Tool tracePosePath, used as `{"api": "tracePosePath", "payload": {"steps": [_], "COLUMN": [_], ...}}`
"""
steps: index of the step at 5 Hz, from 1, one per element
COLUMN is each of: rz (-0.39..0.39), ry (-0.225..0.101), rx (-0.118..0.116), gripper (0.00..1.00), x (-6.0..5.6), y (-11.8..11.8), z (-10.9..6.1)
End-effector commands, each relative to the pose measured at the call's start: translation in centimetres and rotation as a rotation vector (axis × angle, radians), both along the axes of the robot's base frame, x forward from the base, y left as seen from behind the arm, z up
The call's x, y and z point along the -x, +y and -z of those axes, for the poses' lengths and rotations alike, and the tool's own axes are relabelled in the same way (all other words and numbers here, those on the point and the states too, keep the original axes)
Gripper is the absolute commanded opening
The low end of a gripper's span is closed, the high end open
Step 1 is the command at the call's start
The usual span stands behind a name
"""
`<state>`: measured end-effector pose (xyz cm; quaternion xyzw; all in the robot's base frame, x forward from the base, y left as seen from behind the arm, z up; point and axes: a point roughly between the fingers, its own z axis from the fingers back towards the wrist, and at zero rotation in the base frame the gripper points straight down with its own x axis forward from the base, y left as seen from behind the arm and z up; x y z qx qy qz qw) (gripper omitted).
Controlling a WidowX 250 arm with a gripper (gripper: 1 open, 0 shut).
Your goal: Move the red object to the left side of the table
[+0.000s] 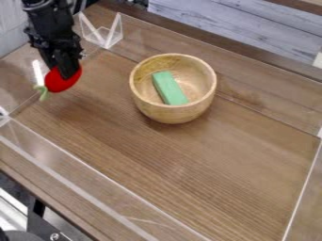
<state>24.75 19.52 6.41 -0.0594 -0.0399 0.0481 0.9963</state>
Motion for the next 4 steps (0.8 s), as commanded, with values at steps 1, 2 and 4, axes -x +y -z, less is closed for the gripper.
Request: {"api": "tracePosePath", "payload": {"steps": [1, 2, 4], "rz": [-0.035, -0.058, 0.000], "ry": [-0.041, -0.033, -0.020], "rx": [-0.035, -0.025, 0.017], "gripper": [0.00, 0.00, 1.00], "x": [-1.1, -1.4, -1.9], "y": [2.2, 2.4, 2.1], "z": [-0.7, 0.0, 0.8]}}
